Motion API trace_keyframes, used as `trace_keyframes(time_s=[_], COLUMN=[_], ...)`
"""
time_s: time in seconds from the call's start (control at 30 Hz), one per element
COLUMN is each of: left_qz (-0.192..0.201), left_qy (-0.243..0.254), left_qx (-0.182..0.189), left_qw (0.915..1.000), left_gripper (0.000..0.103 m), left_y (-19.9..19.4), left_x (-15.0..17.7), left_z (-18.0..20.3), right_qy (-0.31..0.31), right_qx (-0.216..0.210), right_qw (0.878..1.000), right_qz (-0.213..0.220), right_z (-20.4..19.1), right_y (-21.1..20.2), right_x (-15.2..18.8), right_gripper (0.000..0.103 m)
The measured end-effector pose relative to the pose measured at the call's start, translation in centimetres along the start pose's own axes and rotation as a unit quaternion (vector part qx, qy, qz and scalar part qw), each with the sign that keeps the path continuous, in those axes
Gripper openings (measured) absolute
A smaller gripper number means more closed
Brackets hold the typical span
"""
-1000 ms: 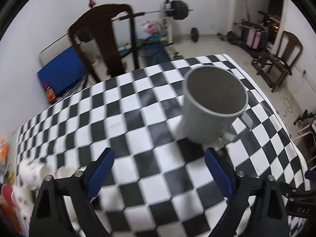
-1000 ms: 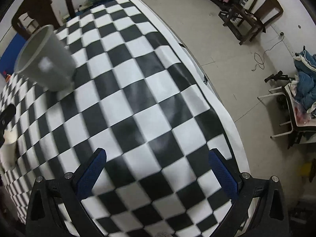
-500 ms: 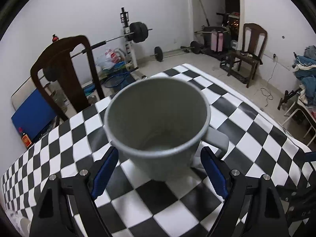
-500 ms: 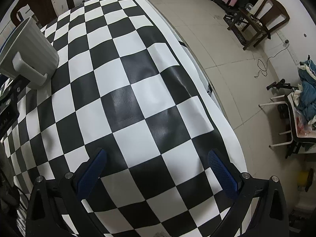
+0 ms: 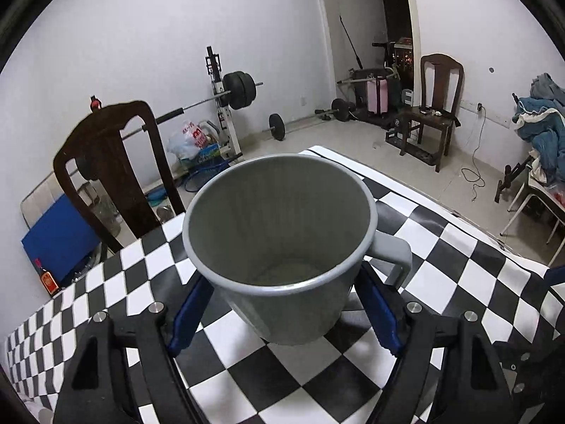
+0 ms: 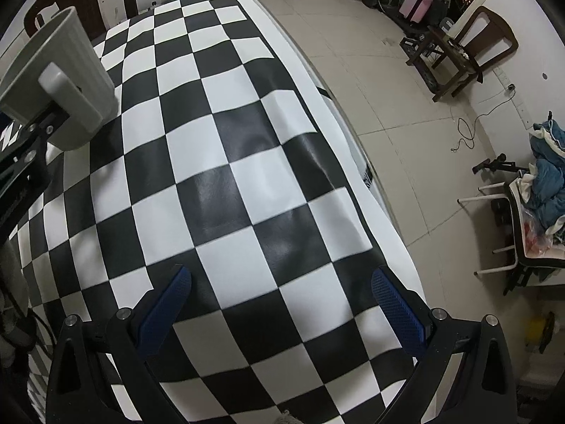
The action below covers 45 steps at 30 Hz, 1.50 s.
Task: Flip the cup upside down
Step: 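Lift the grey mug with the left tool and carry it toward the right tool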
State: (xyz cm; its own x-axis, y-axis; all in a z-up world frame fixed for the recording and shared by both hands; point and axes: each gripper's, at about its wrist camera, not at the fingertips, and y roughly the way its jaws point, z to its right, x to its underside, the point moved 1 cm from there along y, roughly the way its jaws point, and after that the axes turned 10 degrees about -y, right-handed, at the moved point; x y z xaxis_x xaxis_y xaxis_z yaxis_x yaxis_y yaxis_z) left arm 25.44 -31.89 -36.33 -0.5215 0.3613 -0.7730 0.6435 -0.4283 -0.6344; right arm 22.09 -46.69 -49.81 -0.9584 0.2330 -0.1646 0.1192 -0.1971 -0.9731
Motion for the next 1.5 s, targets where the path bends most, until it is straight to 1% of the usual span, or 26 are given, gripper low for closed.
trace_keyframes(time_s=[0.17, 0.27, 0.37, 0.47, 0.53, 0.57, 0.63, 0.67, 0.7, 0.73, 0.77, 0.8, 0.83, 0.87, 0.93, 0.97, 1.0, 1.1, 1.13, 1.2, 1.27, 1.4, 1.5], left_qz=[0.011, 0.012, 0.002, -0.023, -0.056, -0.086, -0.126, -0.157, -0.175, -0.199, -0.223, -0.252, -0.274, -0.295, -0.347, -0.379, -0.402, -0.443, -0.453, -0.478, -0.489, -0.507, -0.514], left_qy=[-0.012, -0.030, -0.036, -0.038, -0.048, -0.055, -0.069, -0.090, -0.098, -0.109, -0.126, -0.143, -0.153, -0.169, -0.196, -0.217, -0.230, -0.245, -0.249, -0.260, -0.265, -0.260, -0.268], left_qx=[0.000, 0.001, -0.006, -0.017, -0.020, -0.023, -0.027, -0.022, -0.025, -0.027, -0.024, -0.025, -0.027, -0.027, -0.026, -0.026, -0.022, -0.025, -0.024, -0.025, -0.025, -0.039, -0.044], left_qw=[0.9999, 0.9995, 0.9993, 0.9989, 0.9971, 0.9945, 0.9893, 0.9832, 0.9794, 0.9737, 0.9664, 0.9568, 0.9492, 0.9400, 0.9169, 0.8993, 0.8862, 0.8619, 0.8556, 0.8388, 0.8306, 0.8211, 0.8138], left_gripper=[0.078, 0.078, 0.078, 0.078, 0.078, 0.078, 0.078, 0.078, 0.078, 0.078, 0.078, 0.078, 0.078, 0.078, 0.078, 0.078, 0.078, 0.078, 0.078, 0.078, 0.079, 0.079, 0.081], left_y=[-2.8, -5.7, -8.8, -12.2, -14.3, -15.4, -16.7, -17.6, -18.1, -18.6, -18.9, -19.2, -19.2, -19.3, -18.8, -18.1, -17.5, -16.1, -15.6, -14.2, -13.5, -11.5, -10.5], left_x=[-0.5, -0.9, -1.1, -0.4, 0.6, 1.5, 2.8, 4.0, 4.8, 5.8, 6.7, 7.9, 8.7, 9.6, 11.4, 12.4, 13.1, 14.4, 14.5, 14.8, 15.1, 14.6, 14.4], left_z=[-0.1, -0.7, -1.0, -1.3, -1.7, -1.7, -1.8, -2.0, -2.0, -2.0, -2.0, -1.9, -1.5, -1.5, -1.5, -1.5, -1.3, -1.0, -0.9, -0.6, -0.2, 0.3, 0.6], right_qy=[0.008, 0.013, 0.013, 0.004, -0.007, -0.014, -0.024, -0.029, -0.033, -0.038, -0.042, -0.046, -0.048, -0.050, -0.054, -0.057, -0.056, -0.051, -0.049, -0.042, -0.031, -0.009, 0.002], right_qx=[-0.003, -0.008, -0.017, -0.024, -0.032, -0.034, -0.038, -0.041, -0.043, -0.048, -0.047, -0.045, -0.046, -0.049, -0.043, -0.039, -0.036, -0.032, -0.029, -0.023, -0.022, -0.018, -0.017], right_qw=[1.000, 1.000, 1.000, 1.000, 0.999, 0.999, 0.999, 0.998, 0.998, 0.997, 0.997, 0.997, 0.996, 0.996, 0.995, 0.995, 0.995, 0.995, 0.995, 0.995, 0.994, 0.994, 0.993], right_qz=[0.000, 0.000, 0.002, -0.004, -0.012, -0.018, -0.030, -0.036, -0.042, -0.045, -0.048, -0.053, -0.056, -0.059, -0.066, -0.069, -0.073, -0.084, -0.086, -0.092, -0.098, -0.108, -0.114], right_z=[0.5, 0.8, 0.6, -0.1, -1.0, -1.5, -2.6, -3.2, -3.6, -4.2, -4.6, -5.0, -5.3, -5.6, -5.8, -5.8, -5.8, -5.6, -5.4, -5.1, -4.4, -2.7, -0.9], right_y=[-1.4, -2.5, -4.2, -5.9, -6.7, -7.1, -7.7, -7.9, -8.1, -8.4, -8.5, -8.6, -8.7, -8.8, -8.9, -8.9, -8.9, -9.0, -8.9, -8.9, -8.8, -8.5, -8.0], right_x=[1.4, 2.7, 4.2, 6.1, 7.3, 8.0, 9.1, 9.7, 10.1, 10.7, 11.1, 11.3, 11.6, 11.8, 12.2, 12.4, 12.7, 13.1, 13.2, 13.4, 13.4, 13.5, 13.8], right_gripper=[0.103, 0.103, 0.103, 0.103, 0.103, 0.103, 0.103, 0.102, 0.102, 0.102, 0.103, 0.102, 0.103, 0.102, 0.102, 0.102, 0.102, 0.102, 0.102, 0.102, 0.103, 0.103, 0.103])
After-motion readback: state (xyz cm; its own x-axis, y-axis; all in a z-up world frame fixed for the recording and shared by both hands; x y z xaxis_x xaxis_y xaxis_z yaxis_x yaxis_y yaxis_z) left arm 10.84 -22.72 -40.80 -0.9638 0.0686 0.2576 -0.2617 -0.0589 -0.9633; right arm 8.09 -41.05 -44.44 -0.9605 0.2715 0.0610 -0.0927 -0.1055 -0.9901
